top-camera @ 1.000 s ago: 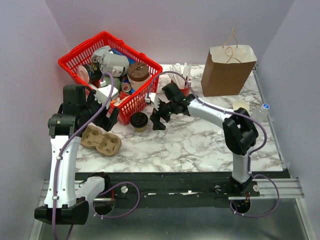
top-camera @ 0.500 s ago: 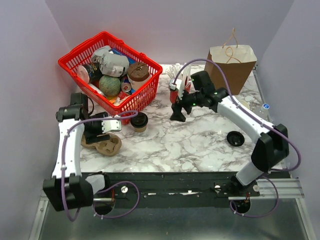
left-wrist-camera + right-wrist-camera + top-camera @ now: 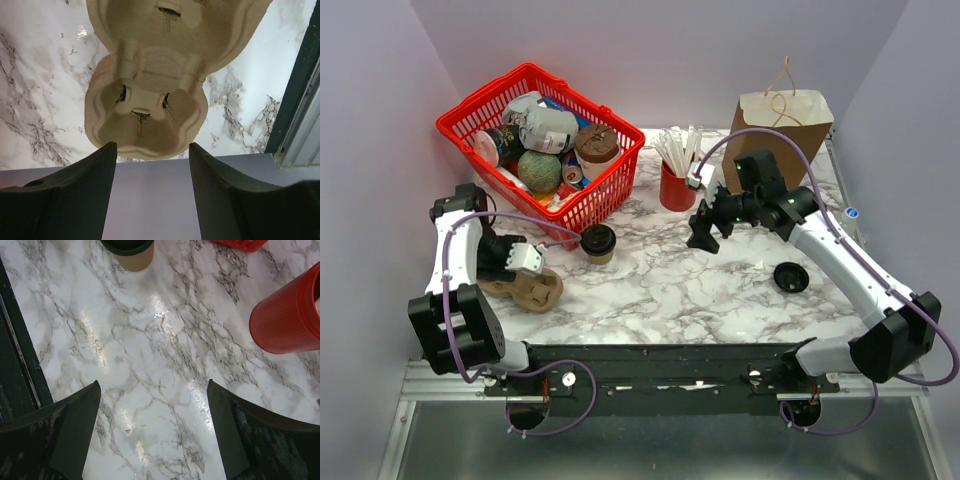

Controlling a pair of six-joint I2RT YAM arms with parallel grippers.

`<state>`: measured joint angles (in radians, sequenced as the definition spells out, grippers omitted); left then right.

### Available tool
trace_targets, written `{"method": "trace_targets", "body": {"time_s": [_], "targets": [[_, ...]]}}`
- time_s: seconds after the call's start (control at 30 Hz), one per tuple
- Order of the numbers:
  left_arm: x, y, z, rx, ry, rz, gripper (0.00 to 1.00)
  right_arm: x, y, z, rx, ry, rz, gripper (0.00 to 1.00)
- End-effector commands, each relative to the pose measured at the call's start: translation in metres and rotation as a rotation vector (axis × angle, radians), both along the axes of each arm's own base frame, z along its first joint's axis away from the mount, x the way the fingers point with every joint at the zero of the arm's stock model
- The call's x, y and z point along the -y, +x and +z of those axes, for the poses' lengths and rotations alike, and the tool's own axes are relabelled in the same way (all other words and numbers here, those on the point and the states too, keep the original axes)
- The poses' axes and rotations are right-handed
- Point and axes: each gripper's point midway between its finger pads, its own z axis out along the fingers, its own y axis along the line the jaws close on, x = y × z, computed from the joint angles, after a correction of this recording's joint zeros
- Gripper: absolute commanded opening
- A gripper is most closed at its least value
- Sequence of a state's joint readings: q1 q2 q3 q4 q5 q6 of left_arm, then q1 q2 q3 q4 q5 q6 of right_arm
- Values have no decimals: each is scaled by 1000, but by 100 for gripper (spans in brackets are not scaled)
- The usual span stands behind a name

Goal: Pack the takeout coffee

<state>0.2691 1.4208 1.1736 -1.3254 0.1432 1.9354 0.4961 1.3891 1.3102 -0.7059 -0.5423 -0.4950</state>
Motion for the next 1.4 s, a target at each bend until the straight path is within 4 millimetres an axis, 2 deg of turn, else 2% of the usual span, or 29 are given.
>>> {"method": "trace_targets", "body": {"time_s": [0.0, 0.23, 0.37, 0.6, 0.73, 1.07, 1.23, 1.37], "targets": [[18, -37, 2, -79, -68, -490, 66, 18, -15, -7, -12, -64, -23, 95], [43, -33, 8, 7, -173, -443, 64, 18, -12, -17, -41, -61, -32, 95], [62, -30, 10, 19, -265, -345, 64, 15, -6, -16, -41, -59, -23, 95], [74, -40, 2, 6, -305, -365, 64, 9, -4, -18, -66, -48, -13, 95], [74, -50, -7, -30, -293, -405, 63, 9, -4, -19, -69, -49, -13, 95], [70, -43, -12, -42, -280, -445, 58, 12, -7, -26, -78, -61, -15, 94], [68, -51, -20, -64, -263, -503, 57, 13, -8, -31, -87, -70, -15, 95], [66, -49, -23, -50, -245, -532, 57, 13, -9, -32, -90, -70, -15, 95]]}}
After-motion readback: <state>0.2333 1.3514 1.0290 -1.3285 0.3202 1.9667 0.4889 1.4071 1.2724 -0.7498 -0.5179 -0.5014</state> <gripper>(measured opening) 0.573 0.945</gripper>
